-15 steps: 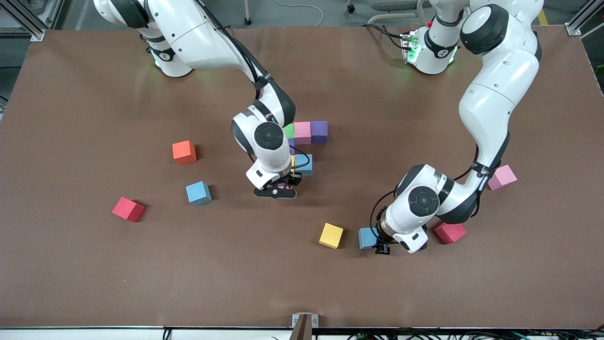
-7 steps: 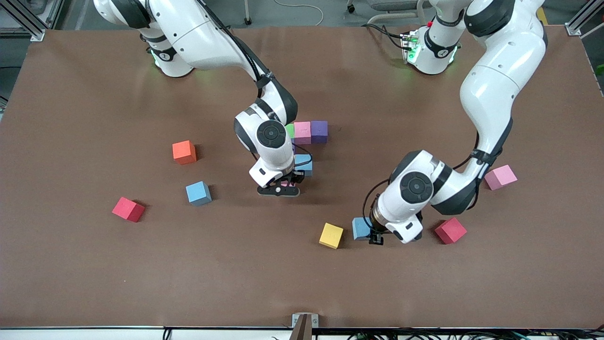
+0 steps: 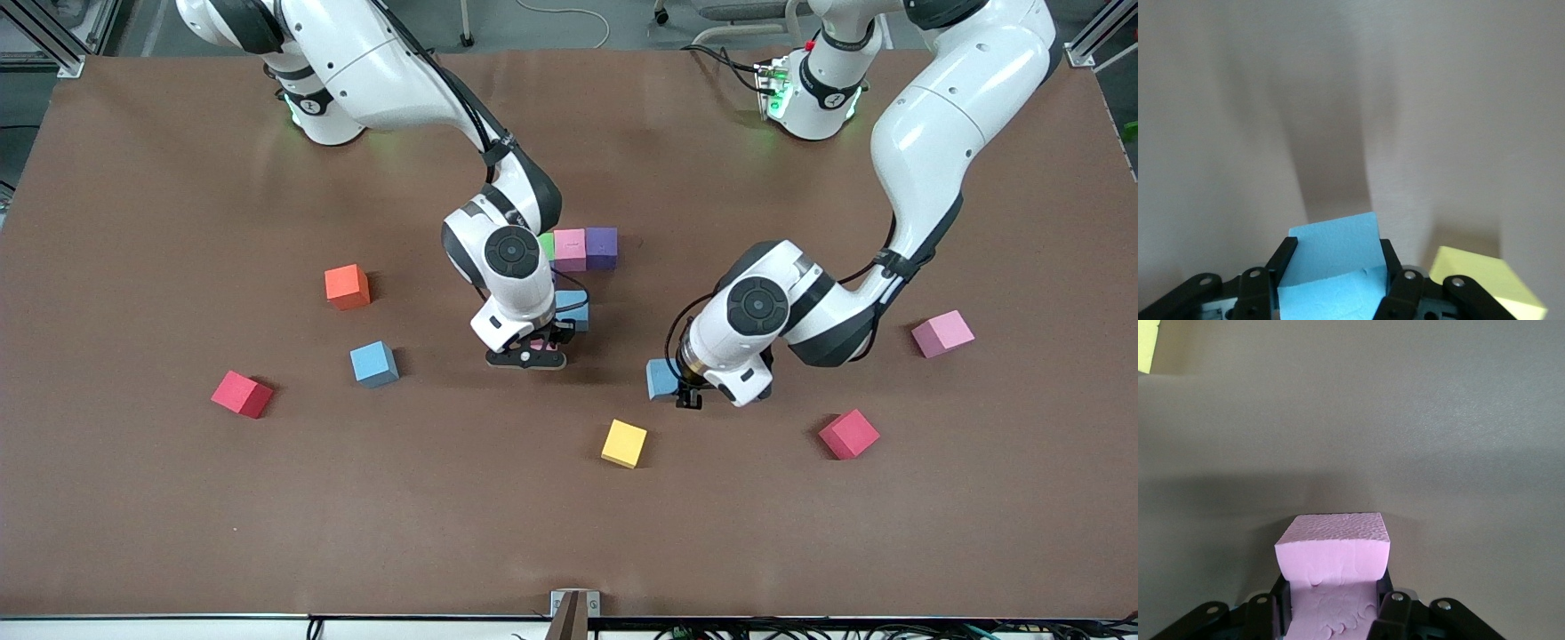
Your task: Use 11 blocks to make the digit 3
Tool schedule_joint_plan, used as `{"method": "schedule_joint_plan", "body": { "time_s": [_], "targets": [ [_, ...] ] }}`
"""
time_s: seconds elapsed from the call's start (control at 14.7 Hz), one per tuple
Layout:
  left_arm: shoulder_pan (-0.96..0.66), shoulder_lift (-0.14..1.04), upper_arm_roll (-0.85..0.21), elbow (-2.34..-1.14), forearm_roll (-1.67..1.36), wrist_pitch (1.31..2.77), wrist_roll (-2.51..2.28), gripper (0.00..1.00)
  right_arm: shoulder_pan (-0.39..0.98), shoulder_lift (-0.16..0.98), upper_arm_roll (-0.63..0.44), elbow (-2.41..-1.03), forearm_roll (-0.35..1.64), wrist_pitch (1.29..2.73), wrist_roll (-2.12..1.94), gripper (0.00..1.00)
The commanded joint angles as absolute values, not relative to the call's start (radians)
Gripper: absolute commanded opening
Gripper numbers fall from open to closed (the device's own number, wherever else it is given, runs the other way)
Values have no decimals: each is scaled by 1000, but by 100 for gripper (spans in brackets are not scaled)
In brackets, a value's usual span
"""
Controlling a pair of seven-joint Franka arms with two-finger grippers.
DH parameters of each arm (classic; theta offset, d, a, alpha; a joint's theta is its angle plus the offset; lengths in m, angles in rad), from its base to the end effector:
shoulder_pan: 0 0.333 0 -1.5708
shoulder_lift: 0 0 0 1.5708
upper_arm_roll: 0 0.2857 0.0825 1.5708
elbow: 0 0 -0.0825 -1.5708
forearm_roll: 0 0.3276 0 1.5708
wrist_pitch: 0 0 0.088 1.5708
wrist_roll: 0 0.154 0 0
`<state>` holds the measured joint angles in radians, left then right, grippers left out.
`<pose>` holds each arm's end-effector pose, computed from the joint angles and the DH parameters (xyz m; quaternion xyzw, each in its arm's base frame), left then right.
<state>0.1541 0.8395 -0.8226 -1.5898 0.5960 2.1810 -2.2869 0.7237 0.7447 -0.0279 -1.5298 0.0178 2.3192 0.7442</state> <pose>0.5544 -0.3079 0.2186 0.7430 0.6673 -0.0406 0.0318 0.4987 0.4204 0.1883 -0.9994 0.0262 -0.0187 0.0128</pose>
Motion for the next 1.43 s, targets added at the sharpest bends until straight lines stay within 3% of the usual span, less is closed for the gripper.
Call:
{"method": "schedule_joint_plan", "body": {
  "time_s": [0.0,1.36],
  "targets": [
    [166,801,-836,-1663,587,2194,-2342,27,713,746,-23,-1526,26,2318,744,0],
    [58,810,-841,-1772,598,2276,-2542,27,712,747,-23,-1539,26,2313,733,0]
  ]
}}
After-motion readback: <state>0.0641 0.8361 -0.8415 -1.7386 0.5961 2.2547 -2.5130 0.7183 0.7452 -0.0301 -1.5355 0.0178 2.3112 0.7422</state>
